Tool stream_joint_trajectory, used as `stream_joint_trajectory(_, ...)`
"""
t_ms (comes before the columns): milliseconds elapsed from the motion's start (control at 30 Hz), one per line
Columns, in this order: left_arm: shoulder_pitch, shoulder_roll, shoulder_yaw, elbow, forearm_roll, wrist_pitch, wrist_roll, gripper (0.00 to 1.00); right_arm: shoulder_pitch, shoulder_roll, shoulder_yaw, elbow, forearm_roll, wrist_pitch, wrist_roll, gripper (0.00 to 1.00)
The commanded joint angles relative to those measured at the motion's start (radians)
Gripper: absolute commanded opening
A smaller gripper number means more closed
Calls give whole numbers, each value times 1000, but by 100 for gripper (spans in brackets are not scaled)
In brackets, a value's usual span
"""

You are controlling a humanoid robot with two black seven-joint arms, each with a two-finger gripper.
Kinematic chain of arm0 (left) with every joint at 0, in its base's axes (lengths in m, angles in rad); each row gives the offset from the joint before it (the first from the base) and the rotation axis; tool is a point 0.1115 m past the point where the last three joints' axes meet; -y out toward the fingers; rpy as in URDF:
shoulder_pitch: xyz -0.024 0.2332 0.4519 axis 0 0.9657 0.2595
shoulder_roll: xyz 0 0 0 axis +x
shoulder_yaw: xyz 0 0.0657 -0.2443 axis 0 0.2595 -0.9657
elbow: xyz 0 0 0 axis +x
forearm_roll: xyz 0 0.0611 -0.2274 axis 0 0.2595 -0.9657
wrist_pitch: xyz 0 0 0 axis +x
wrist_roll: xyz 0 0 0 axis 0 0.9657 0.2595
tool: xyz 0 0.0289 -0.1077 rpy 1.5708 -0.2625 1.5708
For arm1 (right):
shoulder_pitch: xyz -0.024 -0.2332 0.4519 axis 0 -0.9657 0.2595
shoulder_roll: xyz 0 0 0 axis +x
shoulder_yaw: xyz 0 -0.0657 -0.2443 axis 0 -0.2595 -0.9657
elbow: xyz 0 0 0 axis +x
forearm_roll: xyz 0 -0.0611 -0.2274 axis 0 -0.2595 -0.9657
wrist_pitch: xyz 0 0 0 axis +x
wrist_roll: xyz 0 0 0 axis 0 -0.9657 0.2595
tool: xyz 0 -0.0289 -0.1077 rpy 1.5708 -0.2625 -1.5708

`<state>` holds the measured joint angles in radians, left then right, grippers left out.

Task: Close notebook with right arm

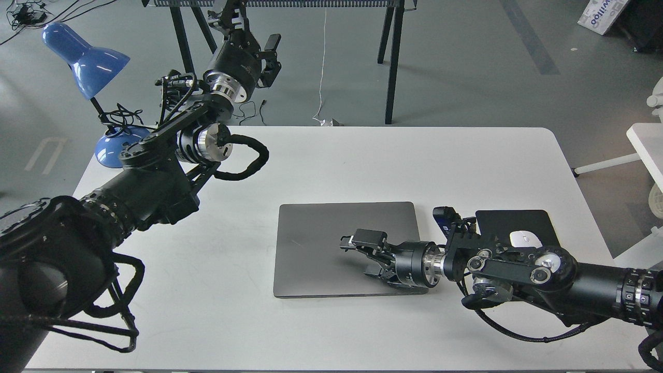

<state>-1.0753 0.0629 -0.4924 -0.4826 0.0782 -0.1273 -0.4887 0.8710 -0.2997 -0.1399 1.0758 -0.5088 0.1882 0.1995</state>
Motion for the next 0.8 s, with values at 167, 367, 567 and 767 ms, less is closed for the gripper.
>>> stream_joint_trajectory(167, 0, 0, 0, -1, 0, 0, 0, 100, 17, -6, 40, 21, 6, 0, 1, 100)
stream_joint_trajectory(367, 0, 0, 0, 1, 0, 0, 0, 100, 75, -21, 293, 17, 4, 2, 0, 100)
stream_joint_trajectory(567, 0, 0, 0, 1, 0, 0, 0, 100, 137, -21, 615, -152, 7, 10, 0, 100)
stream_joint_trajectory(767, 0, 0, 0, 1, 0, 0, 0, 100, 146, -13, 766, -258, 18, 11, 0, 100)
